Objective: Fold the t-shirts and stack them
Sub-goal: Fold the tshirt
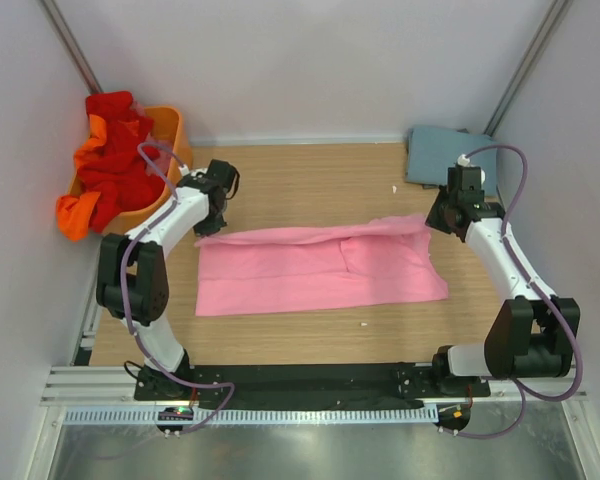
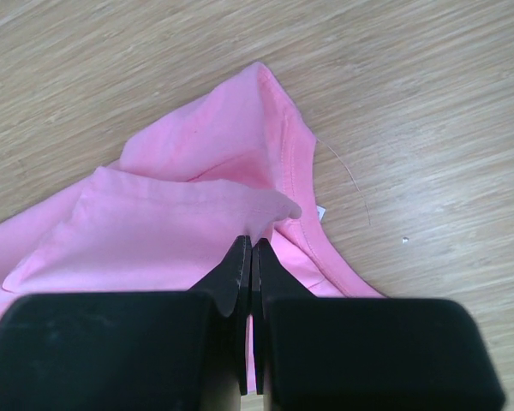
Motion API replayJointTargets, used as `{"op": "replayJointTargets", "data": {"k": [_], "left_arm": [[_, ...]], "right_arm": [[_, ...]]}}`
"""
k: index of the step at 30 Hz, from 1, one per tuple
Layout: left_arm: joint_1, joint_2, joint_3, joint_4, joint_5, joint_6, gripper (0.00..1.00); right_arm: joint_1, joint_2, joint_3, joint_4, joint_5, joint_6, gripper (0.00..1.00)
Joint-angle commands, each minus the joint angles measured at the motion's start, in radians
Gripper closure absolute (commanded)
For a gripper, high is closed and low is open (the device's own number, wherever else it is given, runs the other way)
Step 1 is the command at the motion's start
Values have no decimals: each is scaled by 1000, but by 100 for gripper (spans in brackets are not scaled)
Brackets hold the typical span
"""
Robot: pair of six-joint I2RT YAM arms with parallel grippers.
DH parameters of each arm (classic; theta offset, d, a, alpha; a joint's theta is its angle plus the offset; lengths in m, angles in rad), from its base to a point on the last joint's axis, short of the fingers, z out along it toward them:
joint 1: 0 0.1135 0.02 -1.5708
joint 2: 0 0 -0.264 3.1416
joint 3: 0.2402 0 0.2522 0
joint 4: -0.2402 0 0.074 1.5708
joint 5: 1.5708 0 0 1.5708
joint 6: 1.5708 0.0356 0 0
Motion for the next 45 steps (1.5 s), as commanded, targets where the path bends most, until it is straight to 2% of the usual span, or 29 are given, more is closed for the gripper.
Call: {"op": "replayJointTargets", "data": {"k": [1, 8, 9, 10, 11, 12, 14, 16, 20, 23, 28, 31, 36, 39, 41, 44, 45], "left_arm": [[-9, -59, -34, 16, -63, -29, 100], [-19, -140, -145, 18, -70, -62, 100], [-19, -159, -166, 25, -57, -67, 95], [-19, -180, -207, 33, -40, -70, 59], [-19, -208, -230, 41, -31, -76, 38], [-19, -260, -264, 44, -29, -85, 32], [-21, -312, -281, 36, -50, -89, 17], [-19, -357, -257, -5, -66, -84, 5], [-19, -369, -179, -54, -90, -69, 5], [-19, -369, -160, -19, -51, -46, 8], [-21, -363, -241, 71, 55, -69, 14], [-19, -370, -326, 139, 110, -93, 19], [-19, -403, -468, 246, 202, -142, 25], [-21, -450, -490, 231, 272, -132, 26], [-22, -490, -469, 179, 305, -104, 26], [-21, -559, -393, 52, 328, -17, 25], [-22, -603, -381, 3, 328, 35, 25]], "right_arm": [[-1, -50, -13, 0, 55, 20, 99], [-1, -45, -86, -23, 123, 63, 99], [-1, -42, -108, -23, 131, 71, 98], [-1, -36, -116, -23, 143, 86, 96], [1, -21, -122, -23, 137, 89, 75], [-1, -10, -128, -24, 129, 91, 50], [-1, 16, -120, -33, 109, 98, 14], [-1, 22, -108, -46, 143, 107, 7], [-1, 9, -67, -56, 146, 109, 5], [-1, -11, -62, -43, 123, 109, 6], [-1, -2, -56, -3, 25, 92, 8], [2, 31, -42, 22, -68, 81, 19], [131, 120, 28, 56, -121, 49, 21], [194, 223, 128, 27, -118, 43, 21], [223, 301, 201, -4, -63, 43, 22], [231, 373, 271, -27, -30, 43, 24], [236, 416, 284, -30, -29, 43, 28]]}}
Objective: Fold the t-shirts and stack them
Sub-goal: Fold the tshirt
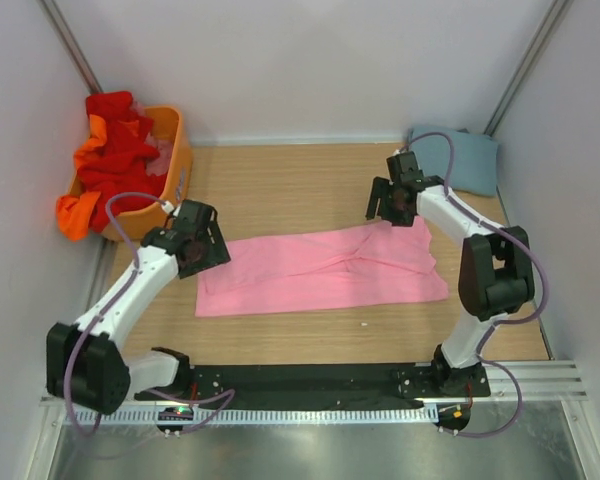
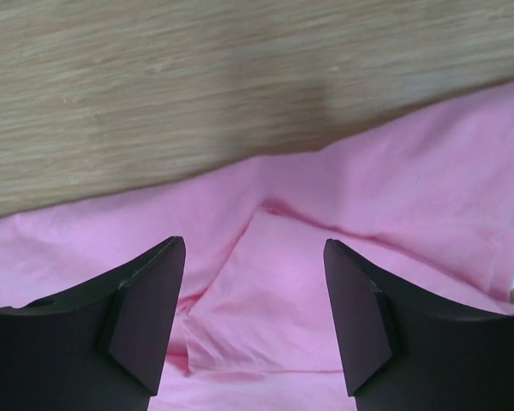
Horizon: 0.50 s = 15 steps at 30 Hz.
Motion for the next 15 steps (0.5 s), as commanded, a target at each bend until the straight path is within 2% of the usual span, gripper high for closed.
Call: {"op": "replayJointTargets", "data": {"k": [1, 5, 8, 10, 15], "left_arm": [[-2, -121, 85, -109, 40, 123, 25], [-5, -259, 68, -155, -27, 158, 24], [-5, -380, 33, -97, 47, 200, 25], [-7, -446, -12, -37, 45, 200, 25], [-4, -451, -6, -53, 37, 201, 25]], "right_arm": [[1, 70, 96, -23, 53, -14, 29], [4, 142, 147, -45, 69, -11, 35], [7, 170, 169, -60, 73, -6, 41], [12, 175, 170, -68, 73, -5, 45], [32, 176, 155, -77, 95, 8, 51]]}}
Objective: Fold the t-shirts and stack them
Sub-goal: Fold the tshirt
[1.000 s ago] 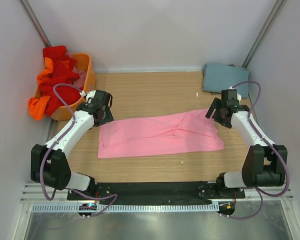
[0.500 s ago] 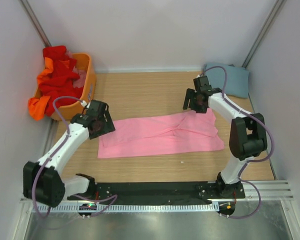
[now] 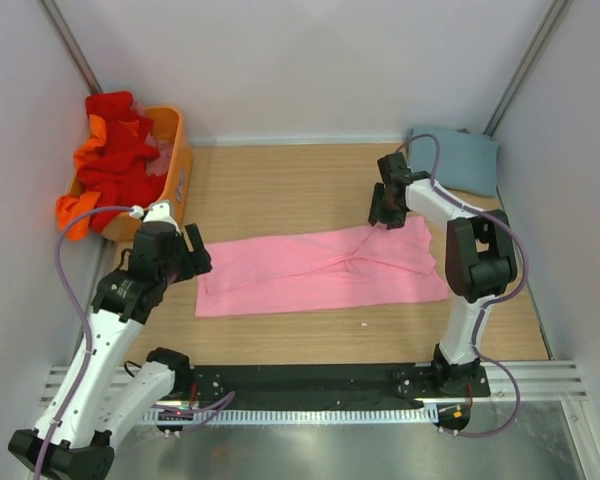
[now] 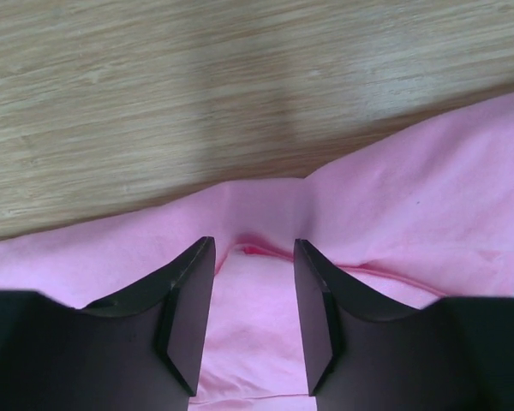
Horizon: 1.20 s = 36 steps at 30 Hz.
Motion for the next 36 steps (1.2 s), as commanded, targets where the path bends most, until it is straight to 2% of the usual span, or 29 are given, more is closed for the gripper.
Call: {"op": "replayJointTargets", "data": {"k": [1, 3, 9, 15, 21, 23, 36], "left_arm": [[-2, 27, -3, 18, 22, 32, 26], [-3, 33, 2, 12, 26, 32, 26], [-3, 22, -3, 15, 22, 27, 25], [-3, 15, -5, 15, 21, 26, 25], [-3, 6, -8, 15, 16, 24, 25], [-3, 6, -8, 15, 15, 22, 25], [-3, -2, -9, 17, 12, 21, 25]], "right_arm": [[25, -10, 31, -17, 34, 11, 53], [33, -13, 29, -25, 45, 18, 59], [44, -13, 14, -25, 59, 23, 65], [45, 11, 40, -38, 68, 14, 76], [48, 19, 51, -54, 105, 14, 73], [51, 21, 52, -57, 108, 14, 63], [90, 57, 76, -69, 140, 17, 61]]}}
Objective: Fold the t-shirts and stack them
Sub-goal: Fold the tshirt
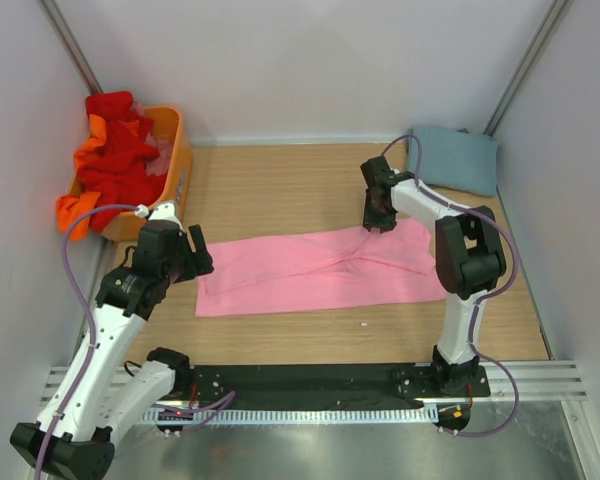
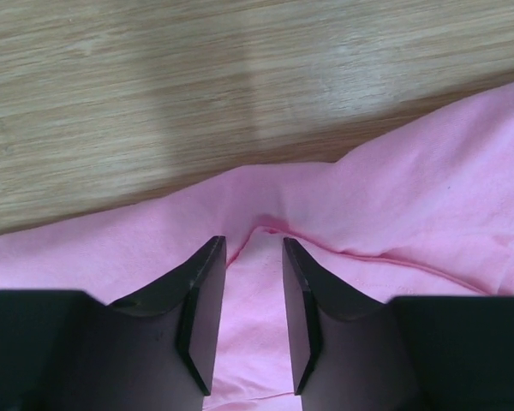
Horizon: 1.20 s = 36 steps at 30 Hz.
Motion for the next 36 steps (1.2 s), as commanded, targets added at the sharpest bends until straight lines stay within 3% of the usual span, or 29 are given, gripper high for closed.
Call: {"op": "replayJointTargets", "data": {"k": [1, 15, 20, 28, 36], "left_arm": [[-3, -17, -1, 18, 2, 4, 25], [-3, -18, -1, 16, -4, 3, 25], [-3, -20, -1, 16, -4, 3, 25], [-2, -24, -4, 16, -4, 3, 25], [-3, -29, -6, 19, 2, 3, 25]], "right_arm": [[9, 7, 30, -7, 37, 4, 63], [9, 7, 20, -8, 45, -7, 81], [9, 9, 14, -7, 38, -9, 98], [27, -85, -12, -51, 52, 17, 99], [112, -232, -228, -42, 45, 82, 99]]}}
